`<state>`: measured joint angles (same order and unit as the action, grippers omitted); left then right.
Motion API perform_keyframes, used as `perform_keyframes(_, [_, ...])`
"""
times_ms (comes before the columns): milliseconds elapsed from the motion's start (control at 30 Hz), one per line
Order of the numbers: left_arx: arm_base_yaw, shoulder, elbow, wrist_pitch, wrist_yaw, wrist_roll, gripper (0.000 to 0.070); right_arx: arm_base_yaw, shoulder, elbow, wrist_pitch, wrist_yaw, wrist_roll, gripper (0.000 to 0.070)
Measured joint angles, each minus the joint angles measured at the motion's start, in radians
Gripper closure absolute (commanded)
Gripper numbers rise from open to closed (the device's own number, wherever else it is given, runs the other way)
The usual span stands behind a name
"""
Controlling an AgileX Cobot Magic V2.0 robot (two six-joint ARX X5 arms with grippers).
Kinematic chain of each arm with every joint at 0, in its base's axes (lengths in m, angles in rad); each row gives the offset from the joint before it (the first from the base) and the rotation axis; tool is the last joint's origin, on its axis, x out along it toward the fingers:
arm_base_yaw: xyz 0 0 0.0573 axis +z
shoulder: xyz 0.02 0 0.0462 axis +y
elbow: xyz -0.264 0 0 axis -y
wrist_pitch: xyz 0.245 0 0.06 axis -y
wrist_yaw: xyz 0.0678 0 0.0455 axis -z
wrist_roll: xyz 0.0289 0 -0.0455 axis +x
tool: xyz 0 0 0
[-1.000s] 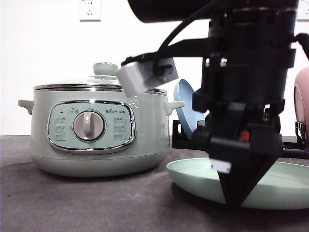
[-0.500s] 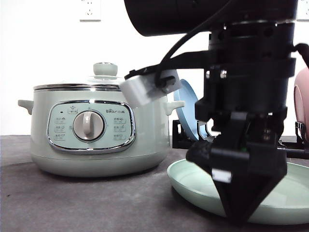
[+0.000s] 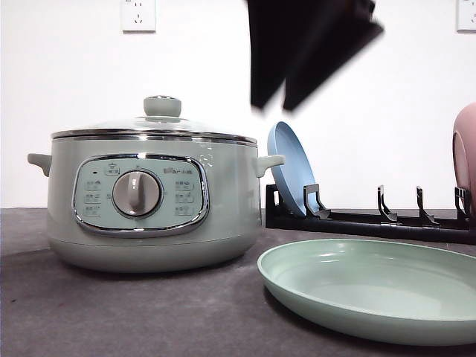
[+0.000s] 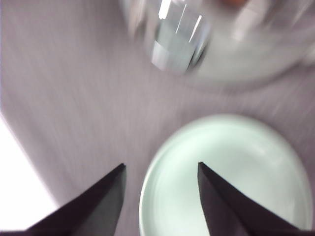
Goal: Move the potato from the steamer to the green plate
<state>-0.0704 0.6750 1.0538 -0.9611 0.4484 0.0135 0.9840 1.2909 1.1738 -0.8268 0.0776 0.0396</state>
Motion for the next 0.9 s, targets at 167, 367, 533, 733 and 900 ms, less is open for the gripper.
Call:
perform_keyframes(167, [0.0, 0.0, 0.0, 0.0, 0.0, 0.0, 0.0186, -0.123, -0.073, 0.061, 0.048, -0.123, -0.016, 0.0411])
perform_keyframes(367, [0.0, 0.0, 0.0, 0.0, 0.0, 0.0, 0.0185, -0.289, -0.112, 0.084, 0.065, -0.363, -0.017, 0.0411])
perform_keyframes(533, [0.0, 0.0, 0.0, 0.0, 0.0, 0.0, 0.0186, -0.393, -0.112, 0.084, 0.042, -0.533, -0.02, 0.0411])
perform_keyframes(733, [0.0, 0.0, 0.0, -0.001, 0.0, -0.004, 0.0186, -0.417, -0.112, 0.084, 0.038, -0.542, -0.036, 0.0411])
perform_keyframes(900, [0.0, 0.0, 0.0, 0.0, 0.0, -0.004, 0.0196, -0.417, -0.112, 0.084, 0.038, -0.545, -0.042, 0.0411])
